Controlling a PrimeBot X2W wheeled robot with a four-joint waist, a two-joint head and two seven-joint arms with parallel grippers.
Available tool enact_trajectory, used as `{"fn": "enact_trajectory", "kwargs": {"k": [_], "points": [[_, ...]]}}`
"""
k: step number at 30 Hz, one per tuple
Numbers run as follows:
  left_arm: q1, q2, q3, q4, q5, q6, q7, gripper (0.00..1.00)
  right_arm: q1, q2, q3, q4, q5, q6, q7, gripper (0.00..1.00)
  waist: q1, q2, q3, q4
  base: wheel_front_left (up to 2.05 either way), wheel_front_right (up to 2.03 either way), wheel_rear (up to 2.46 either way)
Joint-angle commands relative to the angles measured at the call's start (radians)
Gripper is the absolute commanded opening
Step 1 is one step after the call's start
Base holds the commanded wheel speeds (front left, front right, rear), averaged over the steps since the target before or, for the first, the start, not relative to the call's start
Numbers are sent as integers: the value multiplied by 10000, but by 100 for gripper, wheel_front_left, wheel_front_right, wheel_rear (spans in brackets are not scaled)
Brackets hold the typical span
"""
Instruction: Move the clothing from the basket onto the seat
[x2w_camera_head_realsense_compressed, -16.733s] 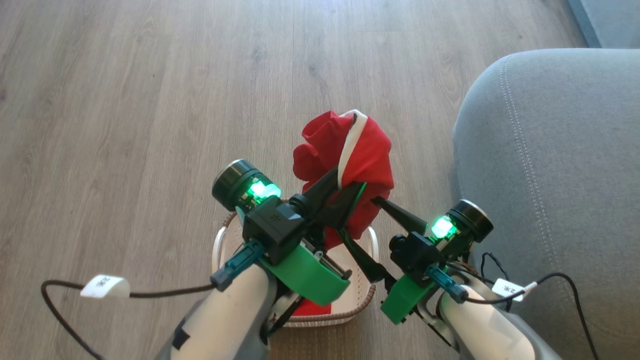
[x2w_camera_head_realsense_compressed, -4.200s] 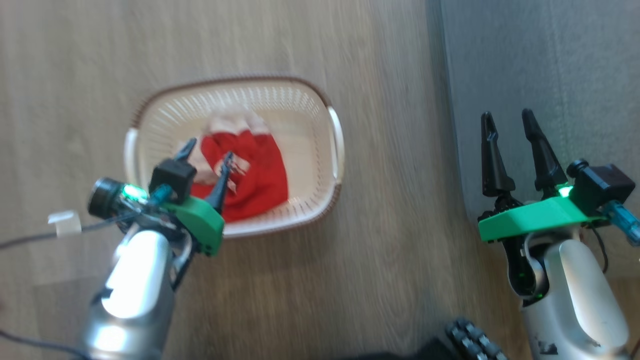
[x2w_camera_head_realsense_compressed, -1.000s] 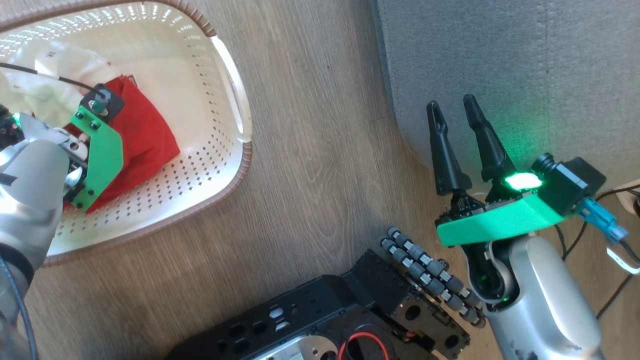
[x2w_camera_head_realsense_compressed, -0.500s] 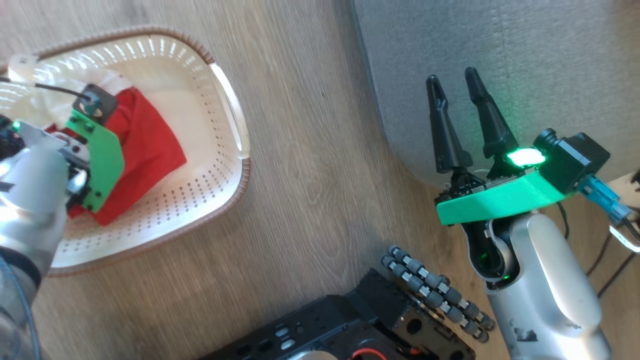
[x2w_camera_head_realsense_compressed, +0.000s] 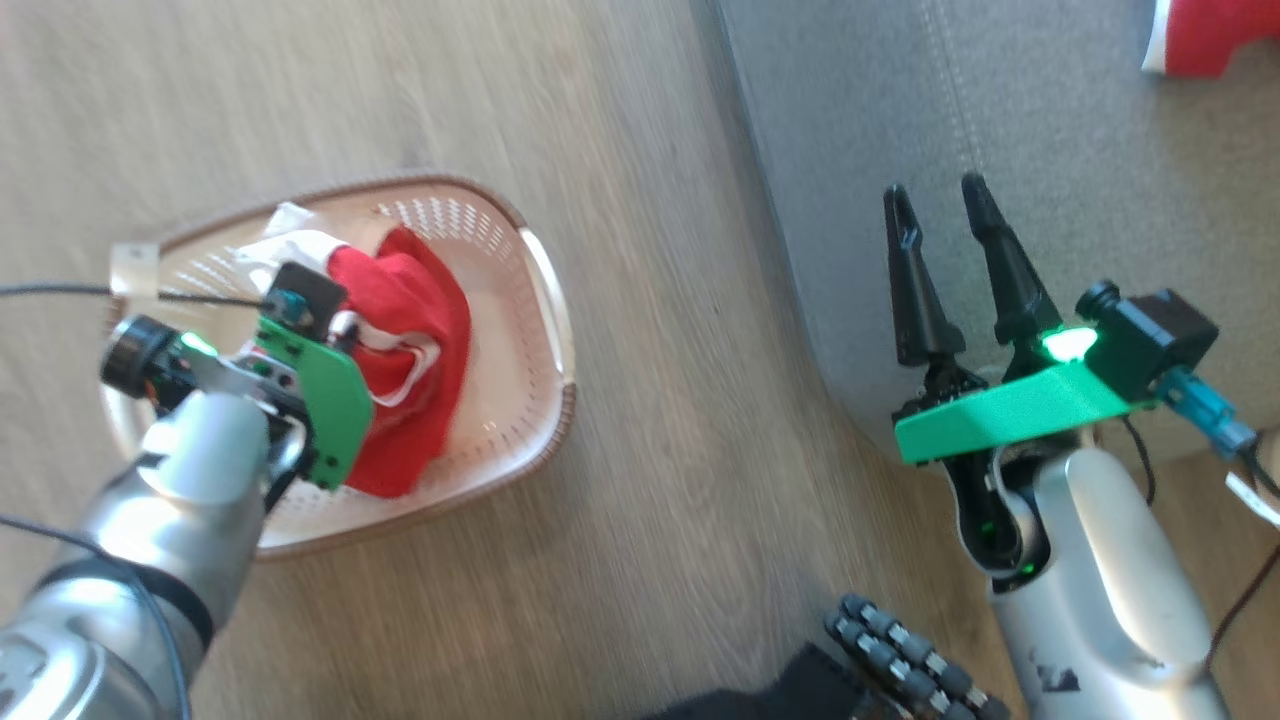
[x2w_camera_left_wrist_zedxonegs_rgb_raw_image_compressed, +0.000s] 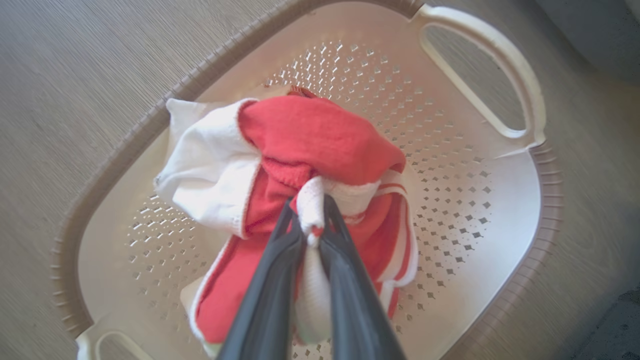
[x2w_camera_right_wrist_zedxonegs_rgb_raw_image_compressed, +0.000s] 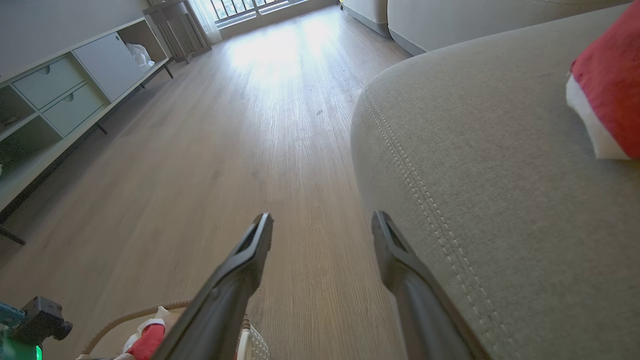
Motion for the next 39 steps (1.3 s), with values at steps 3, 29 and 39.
{"fn": "enact_trajectory", "kwargs": {"k": [3, 29, 39], "points": [[332, -142, 429, -50, -232, 146, -536, 0, 497, -102, 75, -2, -141, 69, -63, 100, 1, -1, -1446, 788, 0, 0, 0], [4137, -319, 7010, -9268, 4633, 1945, -717, 0, 1454, -102, -340, 830, -479, 69, -63, 100, 1, -1, -4695, 2417, 0, 0, 0], [4658, -1099, 8624, -11663, 5868, 1427, -718, 0, 1679, -102, -489, 880, -452, 69, -63, 100, 1, -1, -5192, 2636, 0, 0, 0]]}}
